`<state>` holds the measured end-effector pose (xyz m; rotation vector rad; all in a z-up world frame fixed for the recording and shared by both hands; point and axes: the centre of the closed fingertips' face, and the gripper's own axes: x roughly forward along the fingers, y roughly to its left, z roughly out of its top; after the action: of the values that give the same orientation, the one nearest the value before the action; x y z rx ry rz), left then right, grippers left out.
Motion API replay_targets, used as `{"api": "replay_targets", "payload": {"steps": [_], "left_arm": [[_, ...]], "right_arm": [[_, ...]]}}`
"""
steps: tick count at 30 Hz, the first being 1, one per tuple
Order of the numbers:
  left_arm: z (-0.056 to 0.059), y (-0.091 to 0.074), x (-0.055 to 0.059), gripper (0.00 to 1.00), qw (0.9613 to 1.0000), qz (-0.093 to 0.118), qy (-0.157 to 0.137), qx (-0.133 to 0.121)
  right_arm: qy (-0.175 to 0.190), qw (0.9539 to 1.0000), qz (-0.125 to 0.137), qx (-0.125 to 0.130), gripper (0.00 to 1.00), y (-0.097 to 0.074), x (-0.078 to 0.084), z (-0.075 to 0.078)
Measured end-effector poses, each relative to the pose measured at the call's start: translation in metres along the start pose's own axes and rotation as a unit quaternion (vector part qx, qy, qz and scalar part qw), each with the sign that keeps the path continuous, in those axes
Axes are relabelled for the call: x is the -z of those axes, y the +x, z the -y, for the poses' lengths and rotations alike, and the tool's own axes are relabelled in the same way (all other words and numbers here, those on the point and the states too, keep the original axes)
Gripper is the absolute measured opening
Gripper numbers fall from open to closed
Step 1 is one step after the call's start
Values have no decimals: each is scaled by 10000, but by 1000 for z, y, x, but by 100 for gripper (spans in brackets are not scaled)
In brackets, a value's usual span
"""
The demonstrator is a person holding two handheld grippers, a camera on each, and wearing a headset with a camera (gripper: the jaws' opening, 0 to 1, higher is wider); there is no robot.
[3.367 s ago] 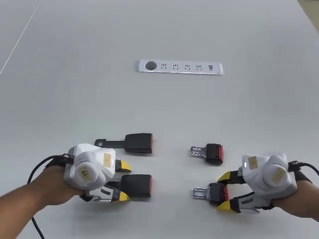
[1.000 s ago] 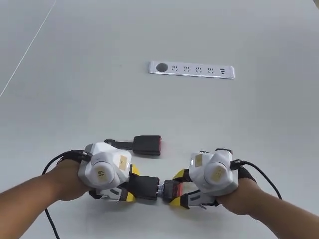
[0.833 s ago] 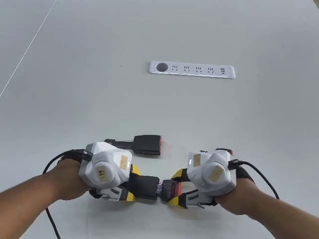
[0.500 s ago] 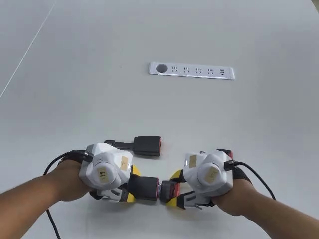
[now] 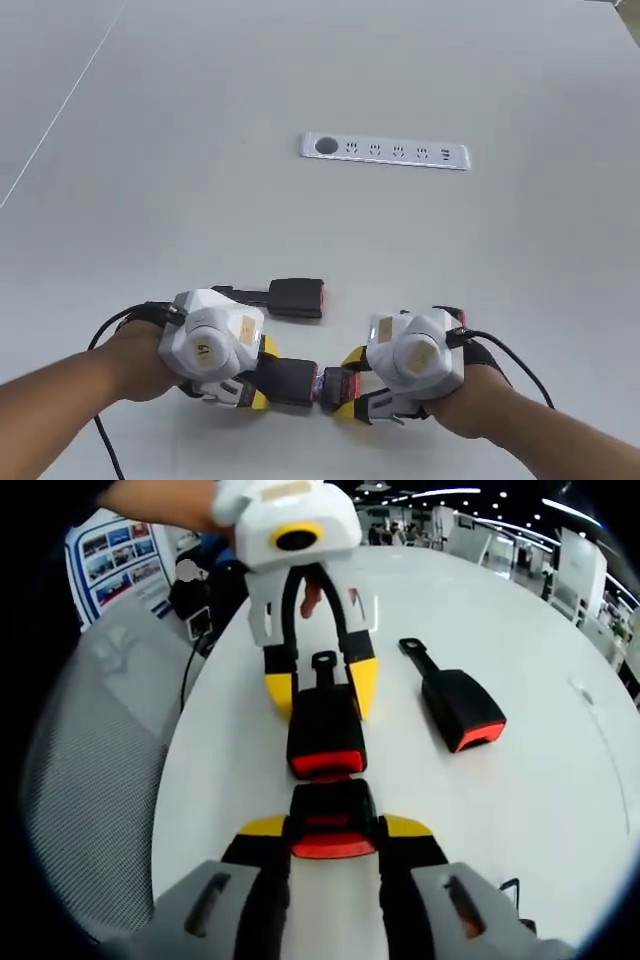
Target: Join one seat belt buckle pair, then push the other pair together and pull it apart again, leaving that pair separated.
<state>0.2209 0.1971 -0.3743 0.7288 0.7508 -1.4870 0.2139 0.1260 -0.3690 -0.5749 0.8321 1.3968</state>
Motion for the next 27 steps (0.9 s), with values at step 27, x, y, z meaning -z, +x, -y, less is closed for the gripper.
{"api": "replay_targets", "payload": {"steps": [27], "left_arm": [[1, -2, -2, 31, 9984, 555, 23, 96]], "right_arm": [[-244, 9968, 665, 381, 32, -3, -1, -1]]}}
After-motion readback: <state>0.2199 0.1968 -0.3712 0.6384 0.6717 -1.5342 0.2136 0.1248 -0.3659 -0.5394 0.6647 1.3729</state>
